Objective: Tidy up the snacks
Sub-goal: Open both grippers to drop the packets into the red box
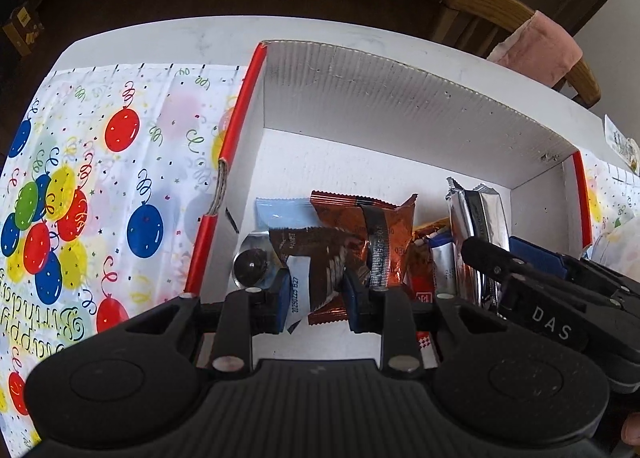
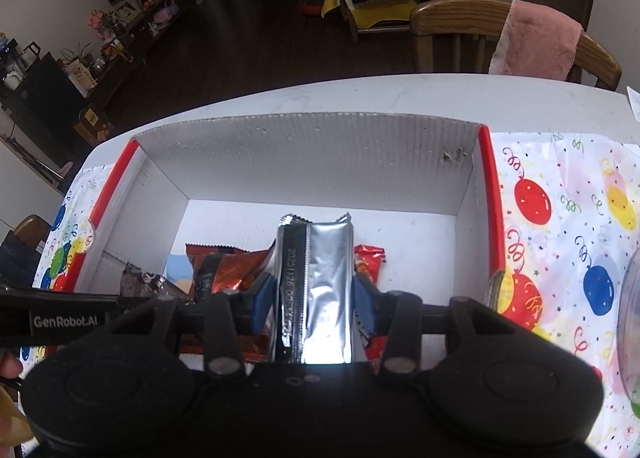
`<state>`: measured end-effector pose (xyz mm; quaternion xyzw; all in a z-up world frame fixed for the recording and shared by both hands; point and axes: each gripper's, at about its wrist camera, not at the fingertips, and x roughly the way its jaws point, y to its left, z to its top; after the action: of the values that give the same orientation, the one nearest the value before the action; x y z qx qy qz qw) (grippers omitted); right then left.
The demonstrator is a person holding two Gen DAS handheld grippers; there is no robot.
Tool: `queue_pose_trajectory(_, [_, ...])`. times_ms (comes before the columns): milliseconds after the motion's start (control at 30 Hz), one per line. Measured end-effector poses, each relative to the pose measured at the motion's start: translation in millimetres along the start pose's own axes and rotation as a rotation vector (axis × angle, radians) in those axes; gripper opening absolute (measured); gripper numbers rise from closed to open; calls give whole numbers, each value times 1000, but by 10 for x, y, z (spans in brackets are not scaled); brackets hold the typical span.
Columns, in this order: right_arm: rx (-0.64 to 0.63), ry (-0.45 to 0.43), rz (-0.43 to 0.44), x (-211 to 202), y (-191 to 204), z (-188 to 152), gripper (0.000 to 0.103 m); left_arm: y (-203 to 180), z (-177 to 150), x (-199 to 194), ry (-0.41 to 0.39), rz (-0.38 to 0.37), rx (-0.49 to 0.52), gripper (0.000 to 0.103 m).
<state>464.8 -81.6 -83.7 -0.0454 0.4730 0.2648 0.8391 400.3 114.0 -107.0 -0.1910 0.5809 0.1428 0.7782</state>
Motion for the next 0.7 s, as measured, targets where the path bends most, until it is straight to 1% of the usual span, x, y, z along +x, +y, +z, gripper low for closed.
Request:
queue_pose_trajectory(100, [4,-13,0,-78,-14,-9,44,29,-22,-31,-2,-1,-12,28])
queue_pose_trajectory(267, [10,-41,28,-284,-34,-34,48,43,-106,-158,-33,-24,-3,28])
queue_pose_trajectory(600, [-36,-99,71,-807,44,-288,51,10,-453,-638,-151,-71,57,28])
queue_pose_trajectory(700, [-61,-120,78,-967,93,-383,54,-19,-586,-792,-202,-61,79,28])
